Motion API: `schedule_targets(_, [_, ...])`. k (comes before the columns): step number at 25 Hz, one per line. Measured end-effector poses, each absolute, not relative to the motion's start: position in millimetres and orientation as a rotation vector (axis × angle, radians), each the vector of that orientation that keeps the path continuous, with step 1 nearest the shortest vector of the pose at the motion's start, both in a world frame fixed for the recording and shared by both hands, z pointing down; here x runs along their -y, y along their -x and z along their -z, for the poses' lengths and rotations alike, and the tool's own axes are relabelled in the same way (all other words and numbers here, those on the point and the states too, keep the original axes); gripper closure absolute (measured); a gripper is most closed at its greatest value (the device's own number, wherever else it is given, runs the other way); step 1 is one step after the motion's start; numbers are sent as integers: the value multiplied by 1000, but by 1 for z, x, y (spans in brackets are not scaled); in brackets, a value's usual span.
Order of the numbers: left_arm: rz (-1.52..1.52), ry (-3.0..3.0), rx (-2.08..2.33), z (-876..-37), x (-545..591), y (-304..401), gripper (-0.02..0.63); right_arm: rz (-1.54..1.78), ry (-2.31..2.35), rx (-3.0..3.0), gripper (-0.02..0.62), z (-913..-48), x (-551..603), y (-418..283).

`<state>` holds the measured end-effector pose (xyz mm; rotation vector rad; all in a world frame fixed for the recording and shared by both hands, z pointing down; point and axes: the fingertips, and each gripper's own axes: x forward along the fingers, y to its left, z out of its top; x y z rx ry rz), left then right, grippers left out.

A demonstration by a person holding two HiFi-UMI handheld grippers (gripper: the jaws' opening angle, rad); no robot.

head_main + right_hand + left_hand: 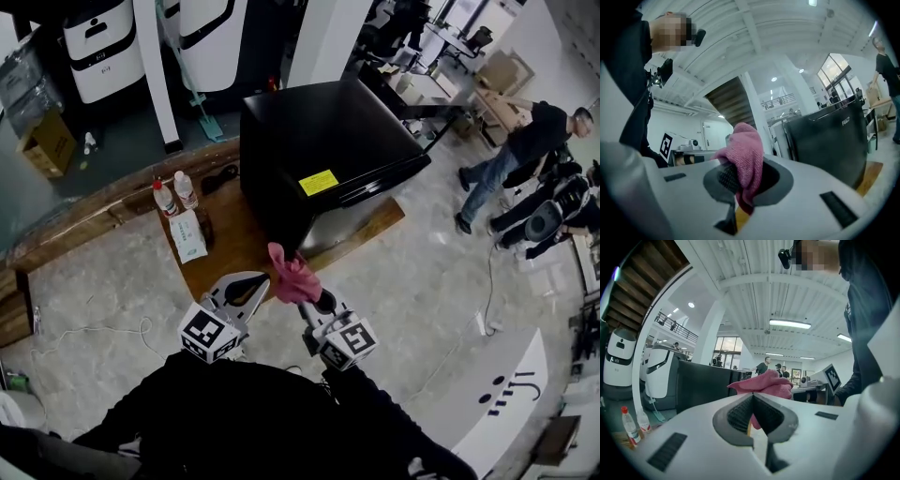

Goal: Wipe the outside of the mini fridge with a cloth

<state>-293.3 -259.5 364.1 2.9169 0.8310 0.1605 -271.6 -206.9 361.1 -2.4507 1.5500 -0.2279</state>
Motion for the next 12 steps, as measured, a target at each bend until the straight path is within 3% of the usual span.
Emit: schedule_targets(12, [-137,-2951,-856,-353,238,292,600,172,2553,-1589,560,-354,179,268])
